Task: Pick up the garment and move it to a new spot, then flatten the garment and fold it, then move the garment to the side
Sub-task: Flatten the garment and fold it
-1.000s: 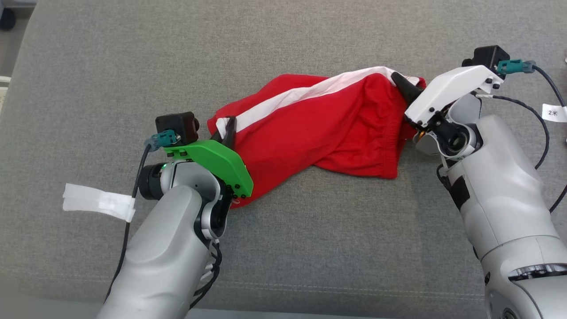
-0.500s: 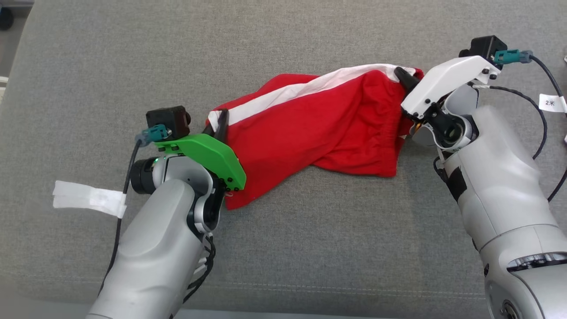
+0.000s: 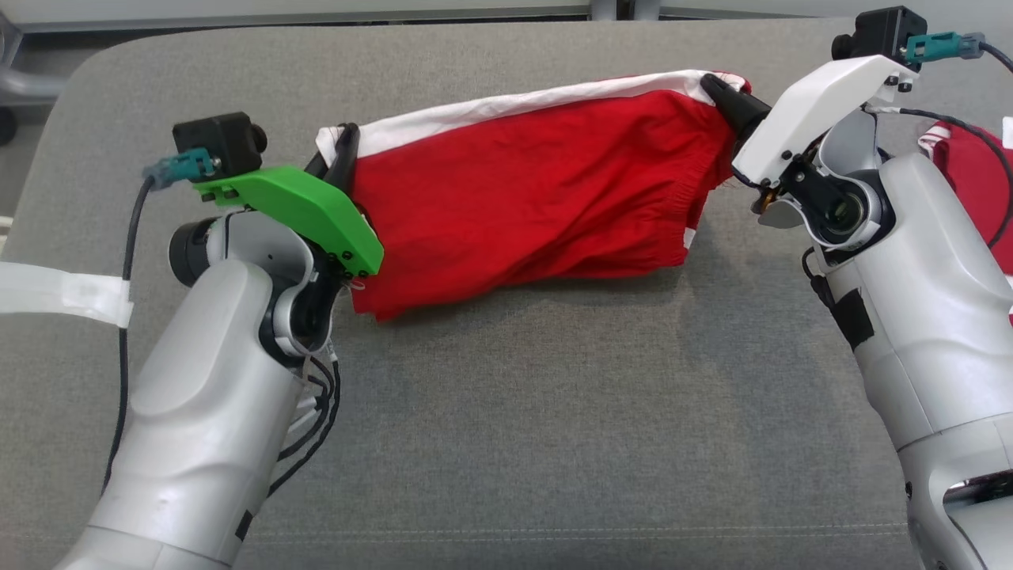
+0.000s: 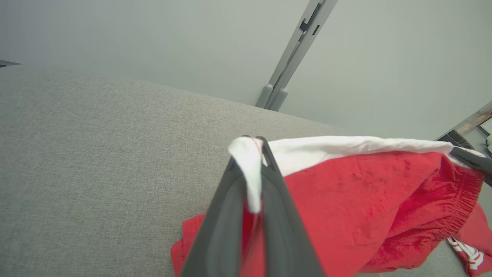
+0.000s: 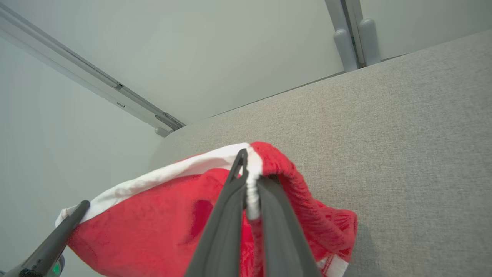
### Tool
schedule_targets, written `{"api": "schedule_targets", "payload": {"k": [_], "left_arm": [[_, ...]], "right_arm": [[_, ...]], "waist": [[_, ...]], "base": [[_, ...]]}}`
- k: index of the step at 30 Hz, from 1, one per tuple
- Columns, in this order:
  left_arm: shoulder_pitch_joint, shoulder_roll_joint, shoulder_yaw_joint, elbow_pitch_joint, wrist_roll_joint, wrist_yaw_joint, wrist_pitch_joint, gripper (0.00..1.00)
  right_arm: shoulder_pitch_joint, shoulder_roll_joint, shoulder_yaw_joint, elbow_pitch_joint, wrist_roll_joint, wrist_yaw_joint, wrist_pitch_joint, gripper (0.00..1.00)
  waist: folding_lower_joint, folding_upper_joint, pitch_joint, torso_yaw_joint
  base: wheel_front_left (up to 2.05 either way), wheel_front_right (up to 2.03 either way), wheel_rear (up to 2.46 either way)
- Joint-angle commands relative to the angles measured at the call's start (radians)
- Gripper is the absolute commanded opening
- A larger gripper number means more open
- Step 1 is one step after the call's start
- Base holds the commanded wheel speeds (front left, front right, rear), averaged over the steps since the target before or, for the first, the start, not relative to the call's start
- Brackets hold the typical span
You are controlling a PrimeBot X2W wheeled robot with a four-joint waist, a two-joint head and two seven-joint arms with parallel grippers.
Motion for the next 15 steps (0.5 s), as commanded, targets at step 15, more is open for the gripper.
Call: {"api": "schedule_targets", "payload": {"k": [15], "left_arm": [[-0.153,0.061,0.016,-0.143,-0.027,-0.003,0.124,0.00]], "right_arm": [[-0.031,-0.065,-0.017,-0.202,0.016,0.000,0.056,0.00]], "waist": [[0.0000,0.0000,-0.255,-0.078]], "base": [[0.00,0.00,0.00]]}}
